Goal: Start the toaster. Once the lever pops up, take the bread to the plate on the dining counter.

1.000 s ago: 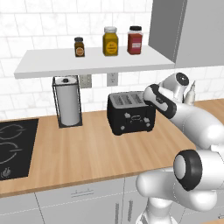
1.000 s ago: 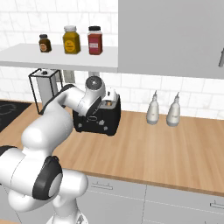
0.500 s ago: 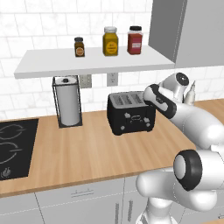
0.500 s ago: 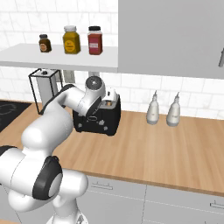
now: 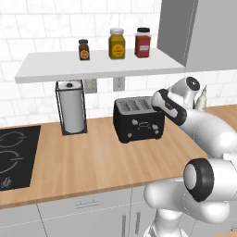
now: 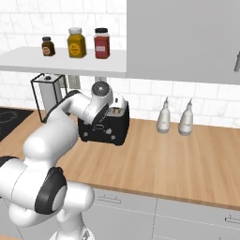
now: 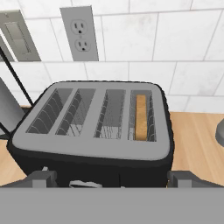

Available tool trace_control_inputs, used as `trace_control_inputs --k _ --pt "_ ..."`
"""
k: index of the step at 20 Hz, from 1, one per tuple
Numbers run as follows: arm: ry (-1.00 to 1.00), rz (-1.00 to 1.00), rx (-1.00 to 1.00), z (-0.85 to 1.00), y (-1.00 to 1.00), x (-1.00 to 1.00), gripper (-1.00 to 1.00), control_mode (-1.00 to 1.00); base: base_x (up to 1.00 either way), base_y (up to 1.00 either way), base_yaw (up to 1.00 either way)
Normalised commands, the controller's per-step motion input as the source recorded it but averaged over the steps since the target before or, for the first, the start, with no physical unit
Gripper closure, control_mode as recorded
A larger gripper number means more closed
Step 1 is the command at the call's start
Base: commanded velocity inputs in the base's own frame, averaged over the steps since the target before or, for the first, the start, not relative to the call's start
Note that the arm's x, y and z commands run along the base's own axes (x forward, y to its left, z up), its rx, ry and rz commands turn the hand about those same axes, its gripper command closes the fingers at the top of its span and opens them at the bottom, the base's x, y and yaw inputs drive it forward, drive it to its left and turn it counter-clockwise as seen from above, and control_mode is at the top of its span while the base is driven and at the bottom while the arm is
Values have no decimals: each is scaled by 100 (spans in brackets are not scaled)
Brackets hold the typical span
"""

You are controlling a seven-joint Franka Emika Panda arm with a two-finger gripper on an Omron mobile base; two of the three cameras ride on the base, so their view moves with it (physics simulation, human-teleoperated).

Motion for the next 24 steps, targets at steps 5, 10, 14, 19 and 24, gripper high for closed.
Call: trace_control_inputs --k 5,10,14,19,24 --pt "0 0 0 0 0 0 -100 -100 0 0 0" --pt "0 0 0 0 0 0 -100 -100 0 0 0" --pt "0 0 0 0 0 0 -100 -100 0 0 0" --pt "0 0 0 0 0 0 -100 -100 0 0 0" --pt "0 0 0 0 0 0 -100 -100 0 0 0"
